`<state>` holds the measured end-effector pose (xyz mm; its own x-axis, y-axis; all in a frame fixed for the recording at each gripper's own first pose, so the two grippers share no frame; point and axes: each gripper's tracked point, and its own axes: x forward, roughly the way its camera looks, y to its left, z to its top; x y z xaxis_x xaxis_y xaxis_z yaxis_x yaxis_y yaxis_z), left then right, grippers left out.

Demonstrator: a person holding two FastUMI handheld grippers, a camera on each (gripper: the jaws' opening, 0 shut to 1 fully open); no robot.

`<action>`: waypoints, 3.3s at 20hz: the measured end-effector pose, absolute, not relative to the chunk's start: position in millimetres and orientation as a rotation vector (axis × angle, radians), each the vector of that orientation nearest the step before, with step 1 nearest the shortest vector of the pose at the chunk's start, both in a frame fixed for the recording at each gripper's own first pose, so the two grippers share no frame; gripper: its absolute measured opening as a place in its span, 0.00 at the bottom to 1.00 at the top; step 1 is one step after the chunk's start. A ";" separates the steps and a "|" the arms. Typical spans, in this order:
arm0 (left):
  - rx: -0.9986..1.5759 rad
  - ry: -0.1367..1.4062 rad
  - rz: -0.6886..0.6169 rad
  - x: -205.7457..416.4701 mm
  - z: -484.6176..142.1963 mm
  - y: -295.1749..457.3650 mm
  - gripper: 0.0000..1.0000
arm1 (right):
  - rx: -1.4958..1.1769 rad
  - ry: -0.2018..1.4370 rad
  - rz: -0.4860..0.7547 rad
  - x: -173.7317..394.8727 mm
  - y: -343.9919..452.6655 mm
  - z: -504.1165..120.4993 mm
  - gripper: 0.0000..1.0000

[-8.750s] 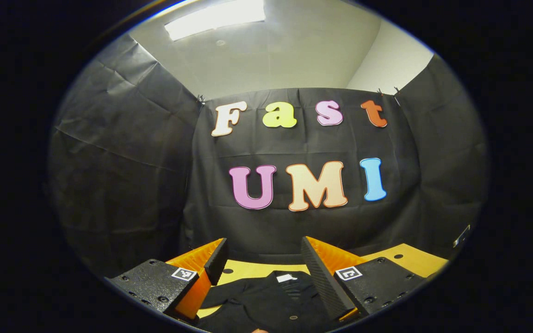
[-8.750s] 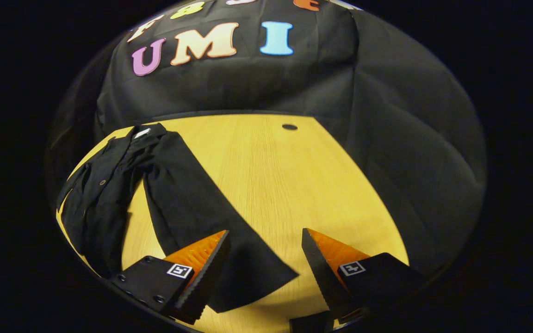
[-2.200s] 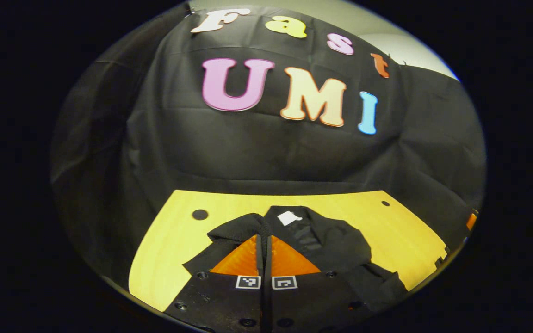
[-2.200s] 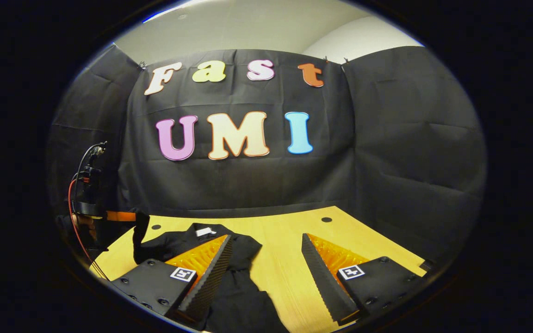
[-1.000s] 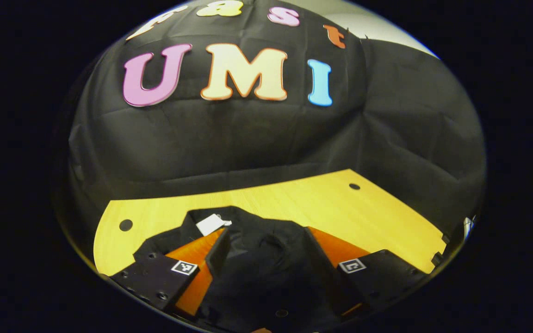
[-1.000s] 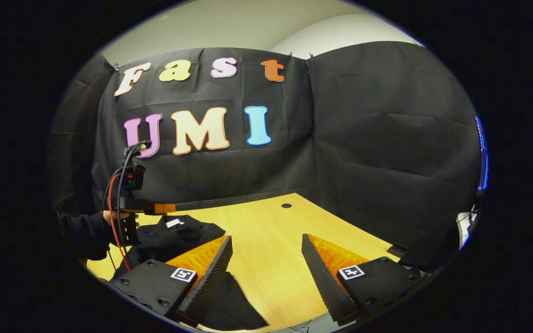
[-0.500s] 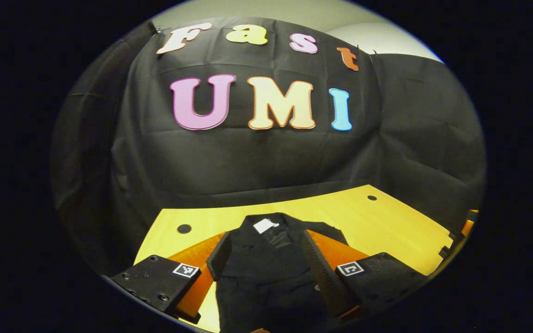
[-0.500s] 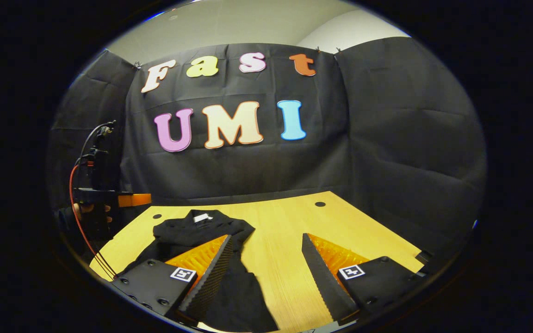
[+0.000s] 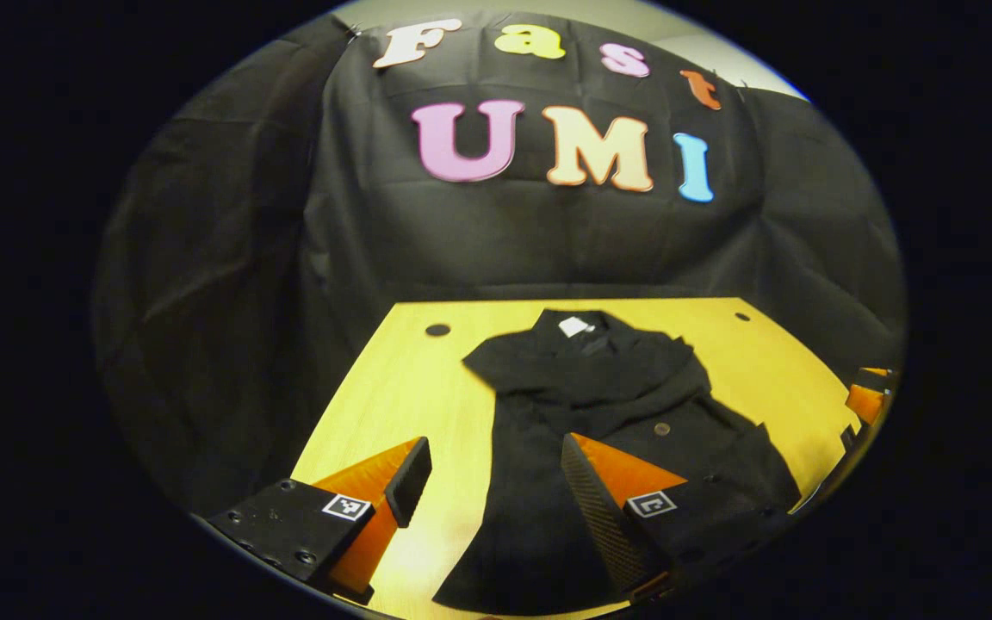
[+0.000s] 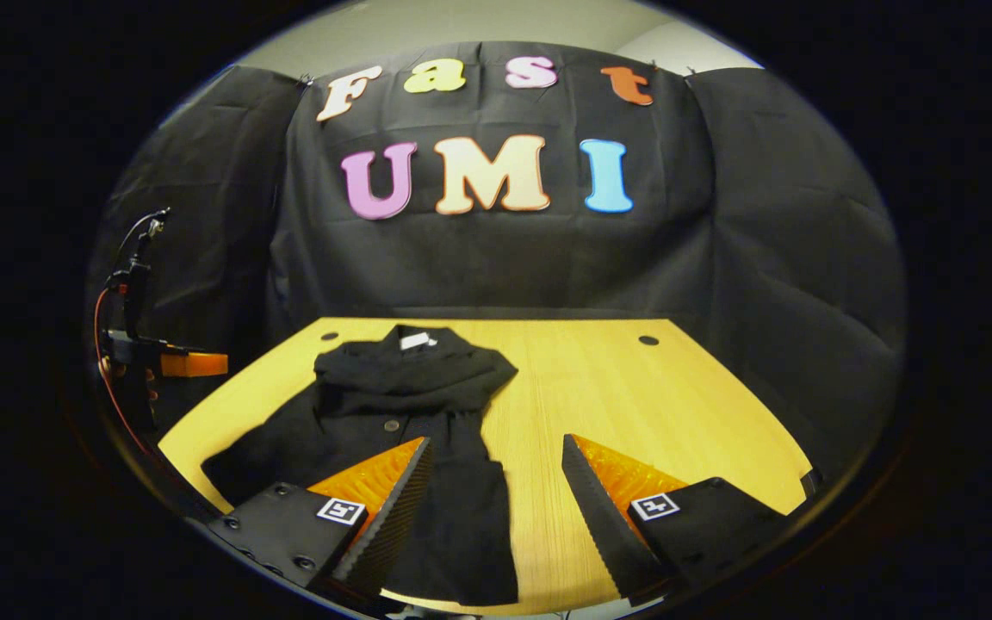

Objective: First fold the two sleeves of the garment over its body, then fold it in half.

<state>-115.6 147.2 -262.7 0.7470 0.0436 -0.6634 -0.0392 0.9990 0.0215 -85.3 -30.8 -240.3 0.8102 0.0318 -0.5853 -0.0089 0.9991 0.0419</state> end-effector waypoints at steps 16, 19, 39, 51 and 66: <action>-0.058 1.068 0.110 -244.3 -362.9 164.5 0.94 | -0.026 1.047 0.081 -167.1 -8.9 -363.8 0.94; -0.062 1.096 0.121 -251.9 -374.0 165.9 0.94 | -0.038 1.078 0.087 -173.6 -8.6 -372.6 0.97; -0.175 1.056 0.088 -264.5 -380.1 121.7 0.00 | 0.279 1.155 0.245 -185.9 19.8 -381.1 0.11; -0.214 1.050 0.049 -265.4 -354.7 102.9 0.00 | 0.165 1.021 0.287 -161.0 31.3 -337.5 0.03; -0.250 0.780 -0.001 -109.6 -260.1 118.5 0.00 | 0.159 0.757 0.314 -25.2 39.4 -235.2 0.03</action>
<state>-109.6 118.5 -260.1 0.7123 -0.0934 -0.6956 -0.0912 0.9704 -0.2237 -25.2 39.4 -235.2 0.6831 0.3355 -0.6487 -0.2223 0.9416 0.2530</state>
